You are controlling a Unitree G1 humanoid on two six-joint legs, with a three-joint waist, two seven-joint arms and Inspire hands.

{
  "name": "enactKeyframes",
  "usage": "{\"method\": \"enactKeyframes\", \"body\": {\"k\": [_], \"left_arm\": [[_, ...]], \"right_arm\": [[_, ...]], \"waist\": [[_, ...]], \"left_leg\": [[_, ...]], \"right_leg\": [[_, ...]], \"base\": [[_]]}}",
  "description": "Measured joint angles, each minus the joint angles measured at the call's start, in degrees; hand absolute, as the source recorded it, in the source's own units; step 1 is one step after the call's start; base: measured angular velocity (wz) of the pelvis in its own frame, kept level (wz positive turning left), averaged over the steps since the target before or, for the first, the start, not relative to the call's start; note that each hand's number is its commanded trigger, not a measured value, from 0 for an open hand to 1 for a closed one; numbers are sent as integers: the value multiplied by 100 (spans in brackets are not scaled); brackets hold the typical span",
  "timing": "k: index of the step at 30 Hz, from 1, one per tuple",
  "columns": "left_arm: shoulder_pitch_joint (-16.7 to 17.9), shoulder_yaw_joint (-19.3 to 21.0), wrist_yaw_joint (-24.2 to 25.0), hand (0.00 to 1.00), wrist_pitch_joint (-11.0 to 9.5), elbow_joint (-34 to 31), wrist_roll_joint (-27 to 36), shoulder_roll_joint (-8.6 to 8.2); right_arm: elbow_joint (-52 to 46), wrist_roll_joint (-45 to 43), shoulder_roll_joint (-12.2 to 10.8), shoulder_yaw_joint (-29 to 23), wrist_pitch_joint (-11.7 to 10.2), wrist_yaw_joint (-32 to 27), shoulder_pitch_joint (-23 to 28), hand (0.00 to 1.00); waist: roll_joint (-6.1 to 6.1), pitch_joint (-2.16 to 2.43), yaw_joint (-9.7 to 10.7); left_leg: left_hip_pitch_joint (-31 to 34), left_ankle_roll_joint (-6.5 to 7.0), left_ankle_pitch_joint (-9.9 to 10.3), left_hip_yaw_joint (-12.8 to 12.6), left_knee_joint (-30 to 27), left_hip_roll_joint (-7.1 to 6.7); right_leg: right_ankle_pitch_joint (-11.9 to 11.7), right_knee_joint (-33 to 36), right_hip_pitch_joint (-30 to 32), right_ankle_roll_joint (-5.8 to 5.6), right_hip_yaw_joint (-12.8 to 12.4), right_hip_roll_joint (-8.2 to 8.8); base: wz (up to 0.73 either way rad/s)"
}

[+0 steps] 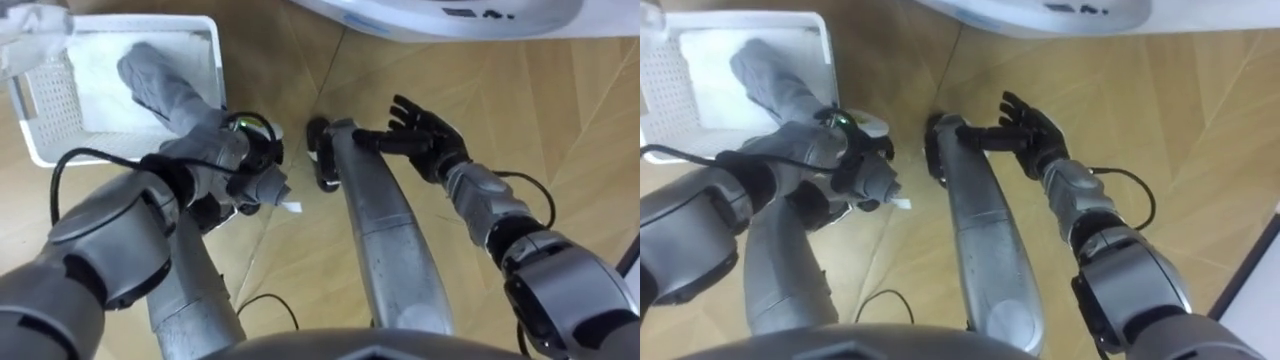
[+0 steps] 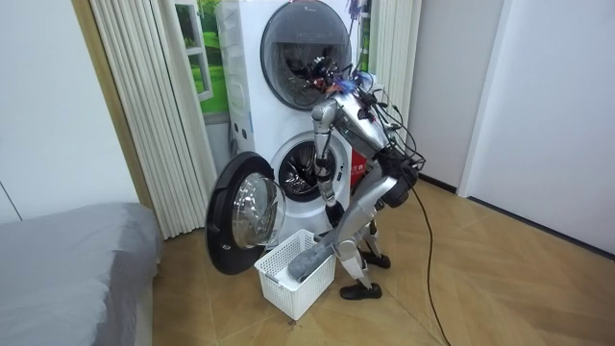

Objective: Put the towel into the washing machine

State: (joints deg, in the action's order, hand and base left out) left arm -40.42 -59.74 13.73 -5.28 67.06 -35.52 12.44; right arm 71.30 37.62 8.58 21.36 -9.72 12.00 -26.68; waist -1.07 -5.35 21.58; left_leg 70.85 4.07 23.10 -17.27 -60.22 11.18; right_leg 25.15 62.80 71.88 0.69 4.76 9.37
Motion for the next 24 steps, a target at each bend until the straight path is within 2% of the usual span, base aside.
{"method": "enactKeyframes", "body": {"k": [7,11,13,17,20,22,24], "left_arm": [[75,37,82,100,34,-18,5,-58],[174,104,84,100,32,-19,42,-175],[239,187,84,100,30,-26,41,-209],[377,376,57,100,15,-73,37,-248],[454,705,-54,100,-68,-63,49,-284],[526,950,-229,100,-172,-64,173,-271],[615,1391,-546,100,-251,-67,416,-253]], "right_arm": [[33,-6,2,2,106,-62,65,0],[245,-51,-6,1,112,-59,93,0],[263,-113,0,0,118,-57,113,0],[227,-89,-4,63,121,-65,224,0],[259,12,1,182,112,-123,335,0],[266,31,6,205,112,-146,367,0],[291,28,45,207,104,-146,407,0]], "waist": [[0,0,-37],[0,1,-125],[-3,3,-158],[-8,10,-191],[-11,12,-429],[-18,14,-510],[-29,20,-622]], "left_leg": [[-462,0,0,-33,175,-82],[-855,0,-1,-91,305,-101],[-1037,-9,-6,-129,391,-97],[-1377,-32,-101,-114,620,-184],[-1637,-47,-109,-104,670,-129],[-1784,-48,-110,-105,710,-159],[-1931,-50,-113,-84,788,-197]], "right_leg": [[0,-130,-441,0,98,97],[-2,-238,-803,-4,151,161],[-14,-325,-966,-24,130,147],[-68,-542,-1334,-58,164,131],[-113,-698,-1643,-52,196,27],[-116,-699,-1782,-49,243,64],[-116,-714,-1930,-49,279,121]], "base": [[0],[-3],[-9],[3],[-8],[4],[10]]}}
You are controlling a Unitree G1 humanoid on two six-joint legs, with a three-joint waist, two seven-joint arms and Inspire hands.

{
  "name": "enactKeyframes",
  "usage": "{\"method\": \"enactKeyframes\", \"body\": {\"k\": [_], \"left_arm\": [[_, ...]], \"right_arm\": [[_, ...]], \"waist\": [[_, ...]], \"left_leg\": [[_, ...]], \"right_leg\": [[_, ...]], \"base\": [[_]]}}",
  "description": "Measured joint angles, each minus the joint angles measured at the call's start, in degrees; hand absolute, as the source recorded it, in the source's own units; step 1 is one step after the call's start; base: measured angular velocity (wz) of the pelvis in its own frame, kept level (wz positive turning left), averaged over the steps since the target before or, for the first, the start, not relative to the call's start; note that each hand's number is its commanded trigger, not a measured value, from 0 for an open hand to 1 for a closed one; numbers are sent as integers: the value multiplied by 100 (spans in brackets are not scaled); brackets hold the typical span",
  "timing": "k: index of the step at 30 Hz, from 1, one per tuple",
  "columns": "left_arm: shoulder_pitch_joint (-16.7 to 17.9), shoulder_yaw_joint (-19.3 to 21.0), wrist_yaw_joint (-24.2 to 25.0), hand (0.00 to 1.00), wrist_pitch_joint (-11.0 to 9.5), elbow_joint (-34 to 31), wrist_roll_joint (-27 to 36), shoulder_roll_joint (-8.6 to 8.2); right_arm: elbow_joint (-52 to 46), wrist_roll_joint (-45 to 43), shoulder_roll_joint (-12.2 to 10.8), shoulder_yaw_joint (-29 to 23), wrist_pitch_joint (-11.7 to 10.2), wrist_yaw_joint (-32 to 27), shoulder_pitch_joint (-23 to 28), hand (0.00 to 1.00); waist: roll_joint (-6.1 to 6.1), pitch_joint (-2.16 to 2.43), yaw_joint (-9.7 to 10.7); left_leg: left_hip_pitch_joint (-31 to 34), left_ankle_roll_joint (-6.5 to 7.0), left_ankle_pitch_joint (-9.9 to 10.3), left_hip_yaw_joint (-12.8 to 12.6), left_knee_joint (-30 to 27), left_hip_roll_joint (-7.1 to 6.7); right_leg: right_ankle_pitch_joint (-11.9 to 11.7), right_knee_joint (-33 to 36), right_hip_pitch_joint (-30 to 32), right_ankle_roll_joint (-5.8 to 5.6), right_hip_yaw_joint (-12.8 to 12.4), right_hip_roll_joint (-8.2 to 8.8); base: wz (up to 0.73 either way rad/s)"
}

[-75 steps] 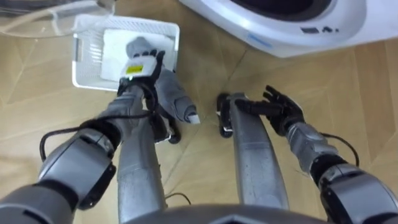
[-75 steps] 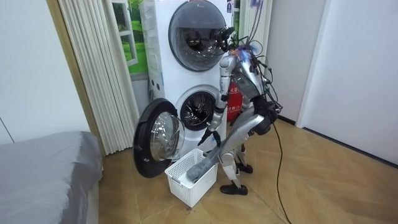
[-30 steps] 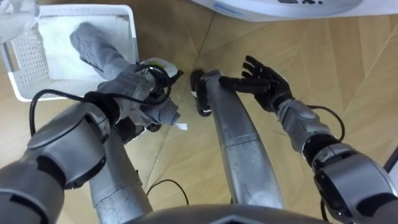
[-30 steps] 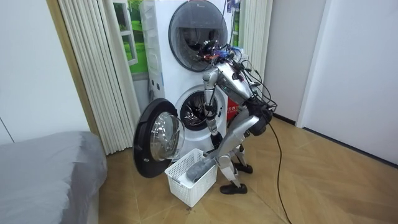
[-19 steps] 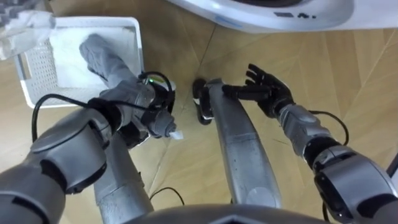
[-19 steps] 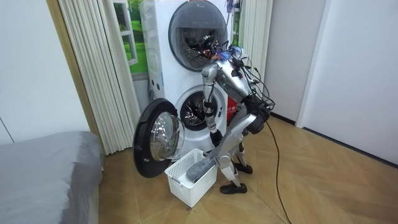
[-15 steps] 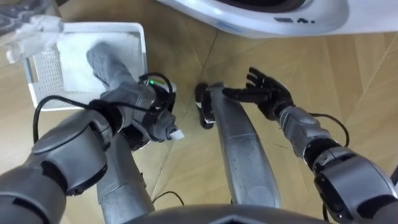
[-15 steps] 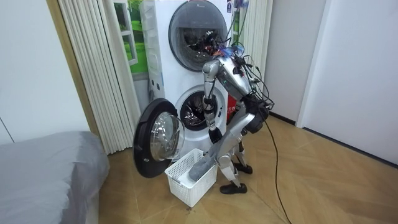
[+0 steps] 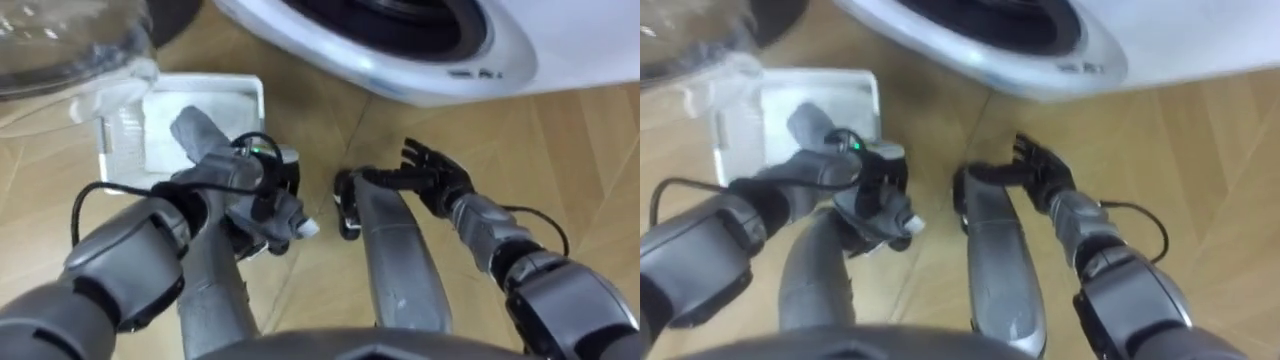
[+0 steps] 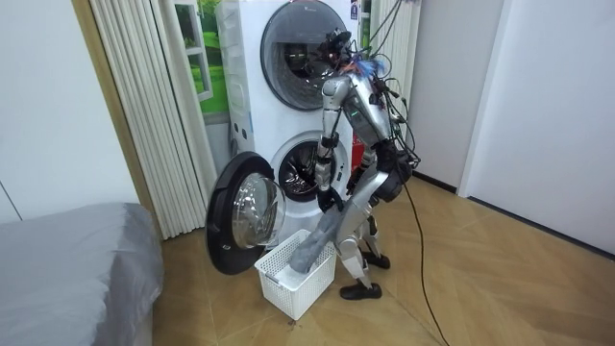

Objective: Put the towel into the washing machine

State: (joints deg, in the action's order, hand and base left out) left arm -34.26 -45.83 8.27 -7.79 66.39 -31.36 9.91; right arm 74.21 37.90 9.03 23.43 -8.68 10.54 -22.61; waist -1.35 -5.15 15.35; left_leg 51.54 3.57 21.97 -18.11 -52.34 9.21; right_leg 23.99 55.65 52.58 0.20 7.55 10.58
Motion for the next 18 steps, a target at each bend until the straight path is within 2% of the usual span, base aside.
{"method": "enactKeyframes", "body": {"k": [1,3,6,8,9,13,15,16,18], "left_arm": [[30,130,-80,100,-31,0,61,5],[209,634,-475,100,-163,-68,430,78],[335,1133,-841,100,-213,-108,801,114],[355,1487,-993,100,-230,-120,986,123],[355,1675,-1127,100,-257,-130,1283,123],[400,1966,-1436,100,-377,-345,2191,121],[462,1997,-1427,100,-486,-483,2983,115],[486,2008,-1421,100,-505,-531,3187,111],[565,2022,-1299,100,-523,-784,4054,85]], "right_arm": [[-4,-21,14,-3,2,-2,24,0],[-18,-79,65,-11,6,-90,89,0],[-41,-77,175,-2,5,-186,260,0],[-52,-171,209,-11,2,-184,332,0],[-71,-247,229,-11,1,-207,344,0],[-193,-720,228,-61,-7,-240,299,0],[-391,-869,226,-48,-15,-245,338,0],[-442,-944,224,-50,-15,-253,337,0],[-534,-1276,204,-48,-16,-299,278,0]], "waist": [[-3,2,-51],[-22,14,-248],[-59,33,-526],[-69,35,-647],[-70,35,-698],[-83,44,-817],[-80,61,-852],[-78,62,-871],[-83,65,-961]], "left_leg": [[-22,0,0,14,-4,0],[-112,-12,-19,83,44,-11],[-258,-25,-99,194,173,-21],[-362,-38,-136,263,262,-31],[-417,-34,-177,277,325,-72],[-518,-24,-240,283,461,-123],[-588,-42,-292,337,558,-194],[-601,-44,-296,335,567,-194],[-624,-58,-324,333,612,-191]], "right_leg": [[0,-11,-36,0,17,-2],[-16,-127,-213,-18,105,-27],[-87,-330,-469,-31,208,-76],[-108,-440,-632,-44,239,-95],[-125,-487,-702,-52,246,-87],[-144,-562,-797,-59,314,-21],[-166,-627,-875,-55,336,-1],[-168,-629,-886,-52,335,4],[-200,-691,-919,-27,362,-5]], "base": [[5],[6],[12],[16],[14],[11],[12],[0],[0]]}}
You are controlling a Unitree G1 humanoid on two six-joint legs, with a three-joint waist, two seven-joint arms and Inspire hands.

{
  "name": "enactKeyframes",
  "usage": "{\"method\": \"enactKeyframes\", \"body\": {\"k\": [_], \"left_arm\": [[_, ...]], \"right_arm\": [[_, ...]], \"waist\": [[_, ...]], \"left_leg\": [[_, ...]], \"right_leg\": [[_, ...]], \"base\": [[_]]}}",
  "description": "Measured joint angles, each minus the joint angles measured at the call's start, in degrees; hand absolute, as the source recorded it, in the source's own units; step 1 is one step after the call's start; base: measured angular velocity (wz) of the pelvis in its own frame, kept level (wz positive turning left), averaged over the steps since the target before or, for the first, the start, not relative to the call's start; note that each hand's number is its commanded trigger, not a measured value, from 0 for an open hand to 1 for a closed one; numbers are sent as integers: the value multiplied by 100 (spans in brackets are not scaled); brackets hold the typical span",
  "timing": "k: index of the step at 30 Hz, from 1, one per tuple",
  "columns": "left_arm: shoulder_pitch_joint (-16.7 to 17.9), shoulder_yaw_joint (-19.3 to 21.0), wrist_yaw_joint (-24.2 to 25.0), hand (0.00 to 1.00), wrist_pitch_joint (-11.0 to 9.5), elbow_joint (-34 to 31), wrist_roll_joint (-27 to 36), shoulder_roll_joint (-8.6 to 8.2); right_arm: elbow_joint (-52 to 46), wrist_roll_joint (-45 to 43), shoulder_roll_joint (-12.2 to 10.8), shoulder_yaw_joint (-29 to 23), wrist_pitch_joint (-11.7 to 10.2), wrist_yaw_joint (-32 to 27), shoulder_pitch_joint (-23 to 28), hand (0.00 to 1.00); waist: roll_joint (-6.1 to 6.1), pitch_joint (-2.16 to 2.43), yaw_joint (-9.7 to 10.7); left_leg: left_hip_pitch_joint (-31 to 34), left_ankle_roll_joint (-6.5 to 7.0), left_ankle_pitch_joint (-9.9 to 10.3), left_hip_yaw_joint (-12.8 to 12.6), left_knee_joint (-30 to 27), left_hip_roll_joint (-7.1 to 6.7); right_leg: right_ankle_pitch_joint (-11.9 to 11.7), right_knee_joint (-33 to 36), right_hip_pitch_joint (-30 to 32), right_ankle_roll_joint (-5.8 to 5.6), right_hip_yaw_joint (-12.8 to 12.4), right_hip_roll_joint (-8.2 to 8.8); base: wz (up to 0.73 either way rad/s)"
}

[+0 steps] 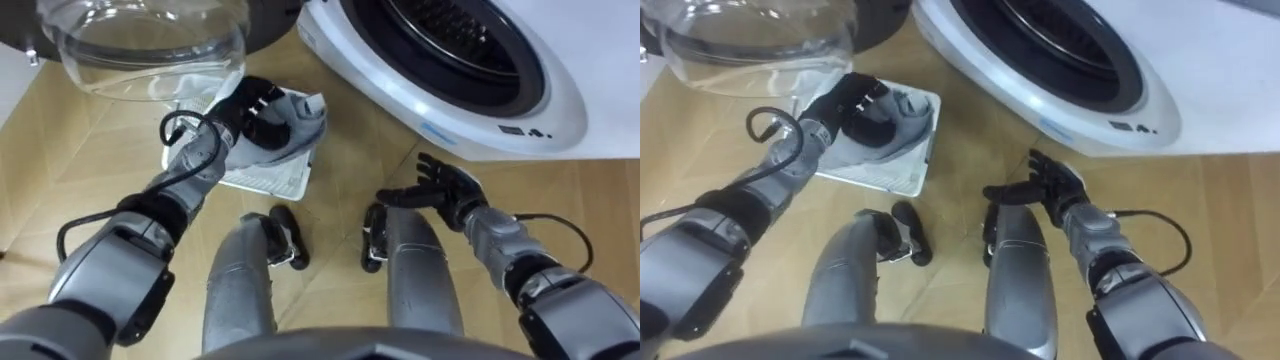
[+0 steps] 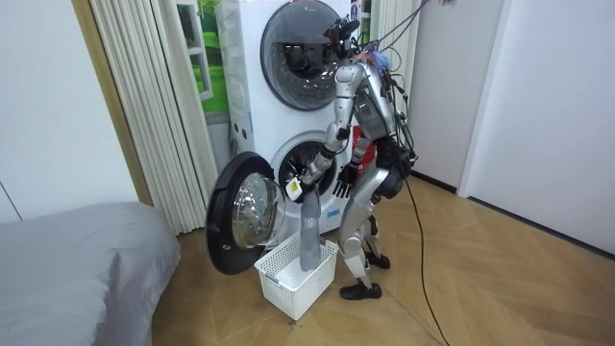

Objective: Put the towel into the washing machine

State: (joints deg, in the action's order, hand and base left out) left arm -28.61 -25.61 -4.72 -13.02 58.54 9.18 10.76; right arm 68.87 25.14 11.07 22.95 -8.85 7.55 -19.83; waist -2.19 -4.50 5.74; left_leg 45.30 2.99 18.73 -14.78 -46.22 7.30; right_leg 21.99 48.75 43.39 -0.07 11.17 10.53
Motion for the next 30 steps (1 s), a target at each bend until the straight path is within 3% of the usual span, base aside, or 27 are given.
{"method": "enactKeyframes", "body": {"k": [3,8,18,25,30], "left_arm": [[119,74,271,100,-48,-133,852,-113],[413,53,796,100,-76,-410,1889,-128],[472,40,1546,100,-76,-823,3657,-246],[487,46,1957,100,-64,-1035,4353,-285],[536,71,2150,100,62,-1072,5160,-288]], "right_arm": [[-60,-393,-20,-5,3,-54,-24,0],[-486,-1010,-36,12,1,-56,85,0],[-700,-1423,-234,65,-4,-113,141,0],[-921,-1552,-287,36,-6,-17,183,0],[-926,-1575,-279,35,-4,12,191,0]], "waist": [[12,7,-90],[80,47,-114],[198,100,-150],[193,107,-151],[109,160,-164]], "left_leg": [[-90,-10,-69,11,111,-3],[-103,-44,-134,67,180,-5],[-111,-49,-218,156,211,94],[-112,-33,-231,156,252,95],[-91,-43,-237,185,255,95]], "right_leg": [[-74,-132,-92,15,16,-34],[-104,-205,-135,43,75,-51],[-256,-421,-281,75,139,-179],[-272,-424,-265,62,120,-195],[-272,-434,-268,63,150,-199]], "base": [[1],[2],[-1],[0],[2]]}}
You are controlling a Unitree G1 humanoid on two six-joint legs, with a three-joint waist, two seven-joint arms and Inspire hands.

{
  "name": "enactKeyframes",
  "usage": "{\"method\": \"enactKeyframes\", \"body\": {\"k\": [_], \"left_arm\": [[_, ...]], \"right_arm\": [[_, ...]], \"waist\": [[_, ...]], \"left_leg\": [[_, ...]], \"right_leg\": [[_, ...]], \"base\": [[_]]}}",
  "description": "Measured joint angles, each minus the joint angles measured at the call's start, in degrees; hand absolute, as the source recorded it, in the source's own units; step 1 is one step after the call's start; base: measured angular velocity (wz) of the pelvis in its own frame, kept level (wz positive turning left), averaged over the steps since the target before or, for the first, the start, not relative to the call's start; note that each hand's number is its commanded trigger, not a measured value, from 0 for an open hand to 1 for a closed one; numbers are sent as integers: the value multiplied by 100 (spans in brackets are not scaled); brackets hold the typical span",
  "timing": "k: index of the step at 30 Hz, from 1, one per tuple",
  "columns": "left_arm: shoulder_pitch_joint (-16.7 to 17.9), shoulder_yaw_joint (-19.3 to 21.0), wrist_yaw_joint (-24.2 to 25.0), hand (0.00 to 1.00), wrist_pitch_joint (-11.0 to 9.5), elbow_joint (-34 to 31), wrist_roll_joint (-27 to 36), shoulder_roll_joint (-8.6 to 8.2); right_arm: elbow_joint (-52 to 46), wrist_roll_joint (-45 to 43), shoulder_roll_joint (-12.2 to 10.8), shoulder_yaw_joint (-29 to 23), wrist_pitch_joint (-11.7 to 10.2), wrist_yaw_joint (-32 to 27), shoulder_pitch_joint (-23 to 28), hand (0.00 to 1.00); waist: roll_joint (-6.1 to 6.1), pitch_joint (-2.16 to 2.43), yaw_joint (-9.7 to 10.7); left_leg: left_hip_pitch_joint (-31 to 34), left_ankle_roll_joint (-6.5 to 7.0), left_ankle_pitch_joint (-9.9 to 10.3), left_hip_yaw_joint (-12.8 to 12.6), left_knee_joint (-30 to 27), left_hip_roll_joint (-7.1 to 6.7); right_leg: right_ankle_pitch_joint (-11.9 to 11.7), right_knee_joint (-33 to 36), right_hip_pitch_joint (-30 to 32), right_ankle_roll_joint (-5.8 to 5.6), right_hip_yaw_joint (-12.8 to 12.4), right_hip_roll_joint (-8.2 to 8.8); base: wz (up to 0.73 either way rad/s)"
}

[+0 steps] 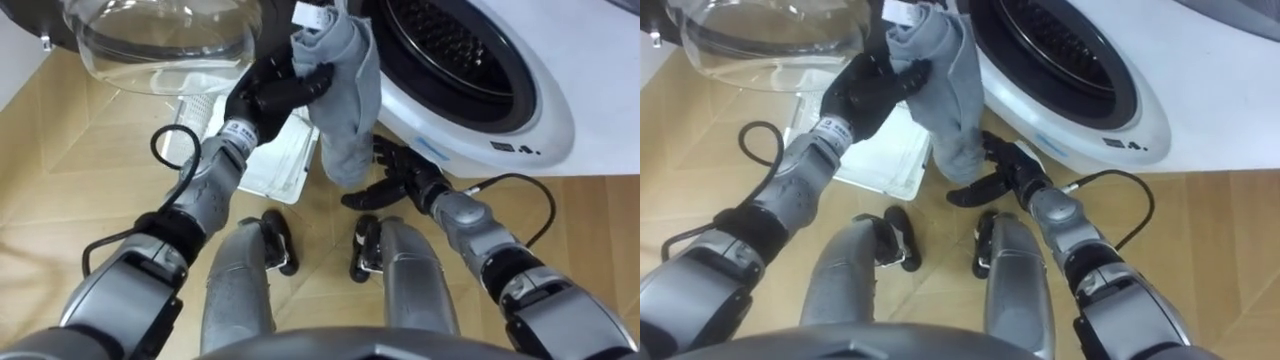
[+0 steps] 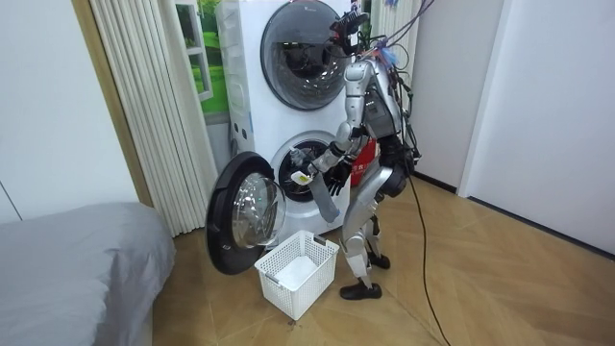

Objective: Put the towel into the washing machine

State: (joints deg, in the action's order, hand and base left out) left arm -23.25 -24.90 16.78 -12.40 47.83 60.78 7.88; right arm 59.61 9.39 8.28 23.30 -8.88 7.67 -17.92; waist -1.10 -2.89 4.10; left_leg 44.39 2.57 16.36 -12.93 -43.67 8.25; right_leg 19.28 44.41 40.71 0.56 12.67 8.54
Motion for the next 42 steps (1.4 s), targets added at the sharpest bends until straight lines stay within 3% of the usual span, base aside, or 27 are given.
{"method": "enactKeyframes", "body": {"k": [8,17,21,25,26,27,28,30,36,42], "left_arm": [[80,26,273,100,336,-136,286,-224],[336,-115,766,100,637,-134,499,-133],[509,-234,1030,100,915,-134,609,-14],[603,-226,1111,100,1116,-133,736,-18],[608,-224,1119,100,1164,-133,743,-20],[613,-230,1122,100,1218,-133,827,-24],[625,-232,1123,100,1246,-133,925,-29],[694,-235,1137,100,1304,-124,1295,-72],[890,-228,1140,100,1420,-121,1617,-179],[997,-224,1141,100,1425,-122,1626,-311]], "right_arm": [[16,-91,-18,-99,39,-6,48,0],[13,-350,-90,-224,302,-97,89,0],[-41,-477,-83,-331,477,-165,89,0],[-187,-547,-98,-399,612,-202,110,0],[-200,-545,-121,-450,650,-211,108,30],[-202,-547,-122,-451,657,-221,108,71],[-203,-548,-121,-451,663,-228,108,100],[-205,-592,-124,-460,740,-300,106,100],[-225,-716,-132,-603,981,-460,102,100],[-241,-765,-143,-601,1090,-635,164,100]], "waist": [[-19,18,-145],[-23,21,-125],[-26,23,-127],[-35,32,-130],[-45,42,-139],[-65,61,-140],[-80,76,-137],[-134,127,-125],[-136,128,-159],[-137,128,-200]], "left_leg": [[-27,3,-4,13,5,-5],[-209,-26,-59,24,173,-99],[-204,-35,-76,26,220,-101],[-202,-45,-91,26,293,-104],[-203,-48,-94,25,304,-104],[-204,-50,-95,26,309,-112],[-205,-50,-95,26,308,-114],[-220,-61,-103,27,336,-170],[-298,-86,-140,32,428,-207],[-299,-101,-150,55,478,-186]], "right_leg": [[-5,-27,-46,4,22,1],[-6,-84,-179,8,18,37],[-7,-128,-176,9,25,32],[-17,-190,-171,17,38,33],[-17,-202,-171,17,40,31],[-18,-210,-171,17,45,34],[-18,-217,-170,18,48,37],[-20,-246,-174,18,71,48],[-31,-248,-196,36,70,75],[-45,-284,-201,55,78,47]], "base": [[0],[1],[0],[0],[0],[0],[0],[0],[-1],[-4]]}}
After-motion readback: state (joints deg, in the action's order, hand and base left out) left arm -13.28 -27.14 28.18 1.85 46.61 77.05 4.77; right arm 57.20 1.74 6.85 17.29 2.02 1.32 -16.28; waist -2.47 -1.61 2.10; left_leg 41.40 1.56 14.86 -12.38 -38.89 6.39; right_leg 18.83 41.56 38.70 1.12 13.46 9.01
